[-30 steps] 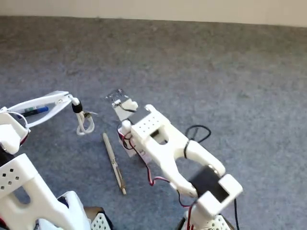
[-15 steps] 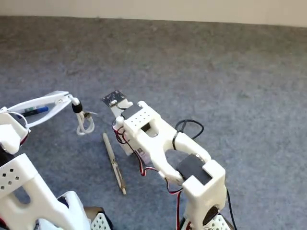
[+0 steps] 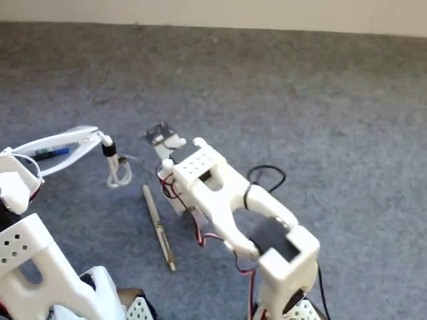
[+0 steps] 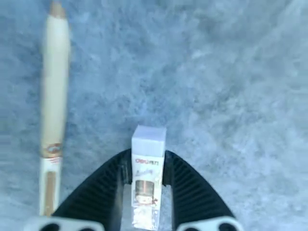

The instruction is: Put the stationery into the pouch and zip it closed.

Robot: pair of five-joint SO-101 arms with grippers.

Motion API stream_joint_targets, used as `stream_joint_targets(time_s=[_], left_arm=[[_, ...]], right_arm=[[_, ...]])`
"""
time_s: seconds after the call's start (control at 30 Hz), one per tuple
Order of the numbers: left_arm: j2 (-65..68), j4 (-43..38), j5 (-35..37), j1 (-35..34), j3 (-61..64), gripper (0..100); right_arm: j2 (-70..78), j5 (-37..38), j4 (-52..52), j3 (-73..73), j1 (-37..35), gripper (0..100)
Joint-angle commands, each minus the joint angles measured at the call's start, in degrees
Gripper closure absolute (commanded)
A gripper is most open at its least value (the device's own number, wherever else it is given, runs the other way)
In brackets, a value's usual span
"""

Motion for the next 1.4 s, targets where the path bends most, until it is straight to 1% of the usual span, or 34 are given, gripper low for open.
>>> stream_joint_targets(time_s=[0.0,0.07,0.23,0.33,0.57,0.67,0.73,0.9,1.03,1.37], left_arm=[[-1.9,-1.5,0.6,3.1,-1.7,99],[-1.9,-1.5,0.6,4.8,-1.8,99],[-1.9,-1.5,0.6,8.0,-2.1,99],[-1.9,-1.5,-1.0,9.9,-2.1,99],[-1.9,-1.3,-2.1,14.5,-2.8,99],[-1.5,1.4,-3.3,16.5,-5.3,99],[-1.5,2.9,-3.4,17.9,-6.5,99],[-1.4,3.5,-4.8,20.4,-7.3,99],[-1.3,3.5,-4.9,20.6,-7.4,99],[-1.3,3.5,-5.0,20.6,-7.2,99]], right_arm=[[-8.8,-0.6,0.3,-0.1,0.7,99.5],[-12.0,-0.6,0.0,2.0,1.4,99.5],[-20.5,-0.6,-5.1,7.4,2.6,99.5],[-26.2,-0.6,-7.3,10.8,2.7,99.5],[-40.3,-0.7,-13.1,19.2,2.3,99.5],[-46.7,-1.1,-16.9,23.7,2.2,99.5],[-50.9,-3.9,-19.6,26.6,2.2,99.5],[-60.6,-6.8,-23.3,32.4,-1.0,99.5],[-66.9,-8.3,-27.0,35.7,-3.3,99.5],[-80.2,-7.9,-46.2,47.6,-10.2,99.5]])
